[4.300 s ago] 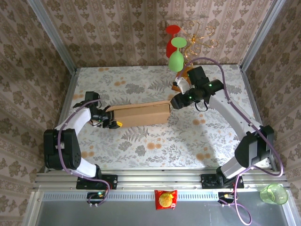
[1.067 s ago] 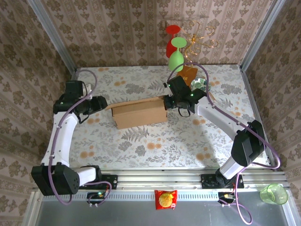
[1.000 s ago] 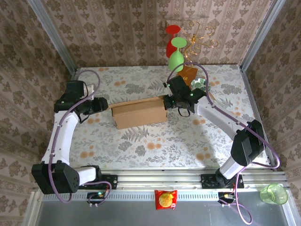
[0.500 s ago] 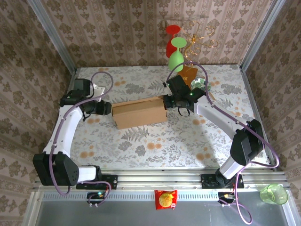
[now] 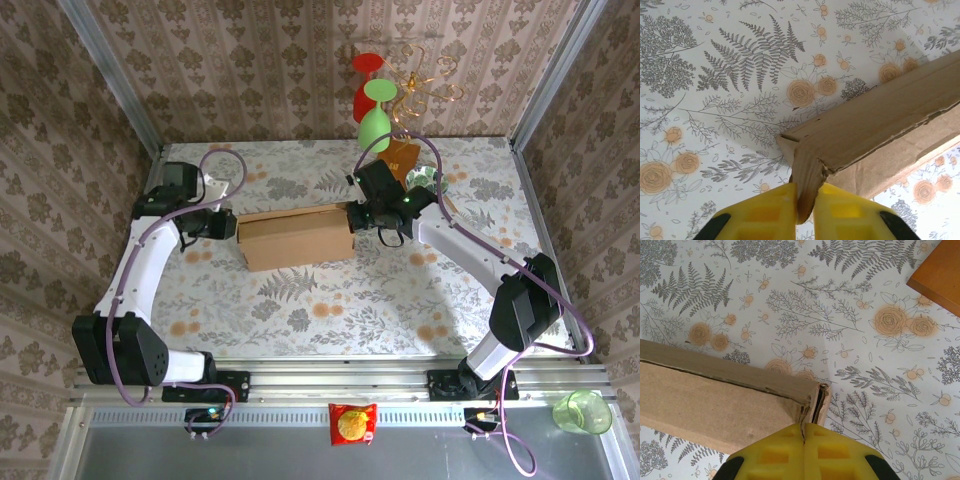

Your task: Fold the paper box

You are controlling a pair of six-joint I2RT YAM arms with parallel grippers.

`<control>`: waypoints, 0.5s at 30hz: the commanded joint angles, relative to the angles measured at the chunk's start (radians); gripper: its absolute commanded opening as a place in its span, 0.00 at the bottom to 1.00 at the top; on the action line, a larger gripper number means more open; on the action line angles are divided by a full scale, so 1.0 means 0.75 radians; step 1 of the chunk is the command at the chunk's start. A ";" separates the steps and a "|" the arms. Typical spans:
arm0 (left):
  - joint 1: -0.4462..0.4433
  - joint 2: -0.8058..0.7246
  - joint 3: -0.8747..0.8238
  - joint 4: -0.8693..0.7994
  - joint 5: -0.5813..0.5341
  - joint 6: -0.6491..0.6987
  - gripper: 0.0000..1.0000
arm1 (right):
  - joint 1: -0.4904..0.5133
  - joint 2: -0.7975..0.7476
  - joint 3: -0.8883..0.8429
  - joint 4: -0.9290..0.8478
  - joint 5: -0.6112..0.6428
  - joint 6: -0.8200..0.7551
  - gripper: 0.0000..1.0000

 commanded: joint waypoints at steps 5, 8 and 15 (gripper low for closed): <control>-0.018 0.041 0.090 -0.051 0.047 -0.086 0.06 | 0.005 0.042 0.002 -0.085 -0.016 -0.004 0.00; -0.021 0.059 0.115 -0.087 0.067 -0.127 0.05 | 0.003 0.041 0.001 -0.088 -0.011 -0.004 0.00; -0.026 0.080 0.115 -0.104 0.110 -0.249 0.00 | 0.003 0.046 -0.001 -0.088 -0.015 0.004 0.00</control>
